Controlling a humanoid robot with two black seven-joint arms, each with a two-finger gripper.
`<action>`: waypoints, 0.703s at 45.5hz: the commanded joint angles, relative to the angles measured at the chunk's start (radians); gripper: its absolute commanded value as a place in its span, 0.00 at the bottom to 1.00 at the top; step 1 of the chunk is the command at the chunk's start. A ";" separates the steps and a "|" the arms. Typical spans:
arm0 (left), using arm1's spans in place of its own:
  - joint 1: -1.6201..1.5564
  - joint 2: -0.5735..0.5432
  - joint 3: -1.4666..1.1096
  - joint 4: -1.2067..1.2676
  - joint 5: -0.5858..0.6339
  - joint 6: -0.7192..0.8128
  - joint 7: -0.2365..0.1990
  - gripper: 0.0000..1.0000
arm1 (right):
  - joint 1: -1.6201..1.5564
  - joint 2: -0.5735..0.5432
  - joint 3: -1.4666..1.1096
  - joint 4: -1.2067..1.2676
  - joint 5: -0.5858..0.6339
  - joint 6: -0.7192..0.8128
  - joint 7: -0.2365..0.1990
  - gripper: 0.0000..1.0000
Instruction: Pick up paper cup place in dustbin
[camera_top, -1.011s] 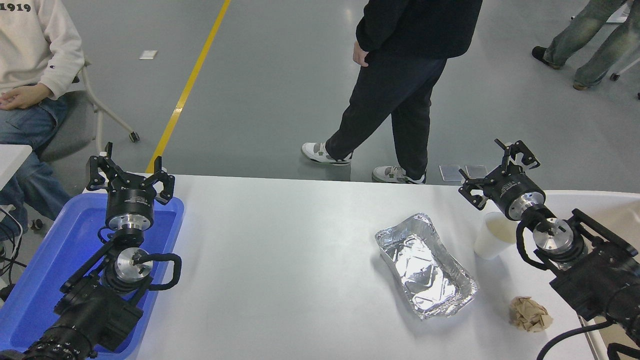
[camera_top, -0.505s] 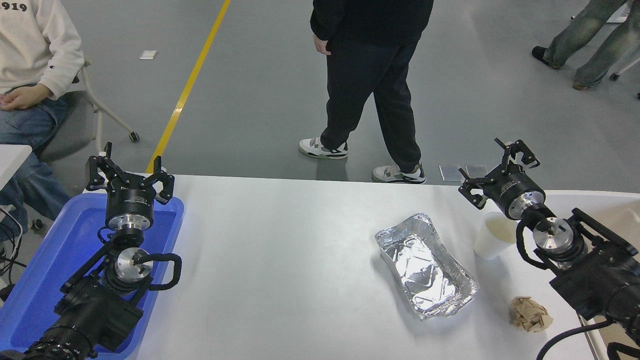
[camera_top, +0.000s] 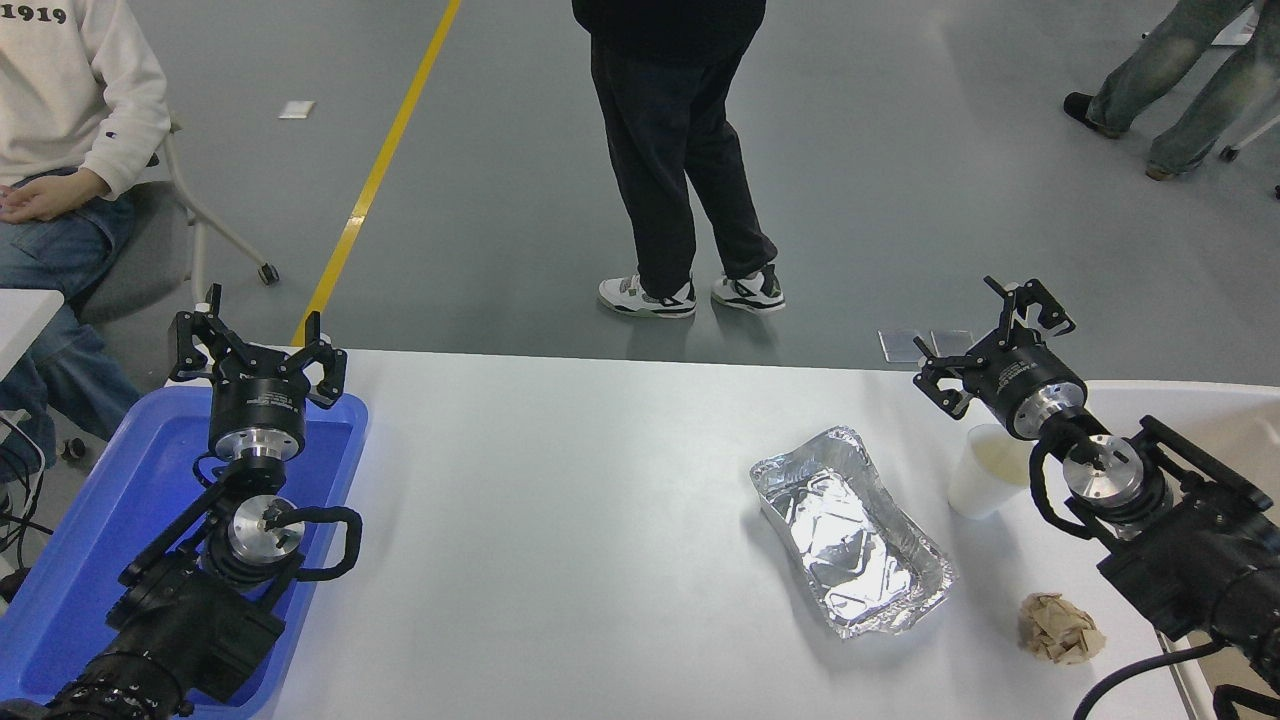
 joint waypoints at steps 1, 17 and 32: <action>0.000 0.000 0.000 0.000 0.000 0.000 0.000 0.99 | -0.015 -0.033 -0.008 0.032 -0.009 0.000 -0.004 1.00; 0.000 0.002 0.000 0.000 0.000 0.000 0.000 0.99 | -0.012 -0.185 -0.087 0.212 -0.023 -0.031 -0.006 1.00; 0.000 0.002 0.000 0.000 0.000 0.000 0.000 0.99 | 0.044 -0.481 -0.320 0.549 -0.063 -0.064 0.001 1.00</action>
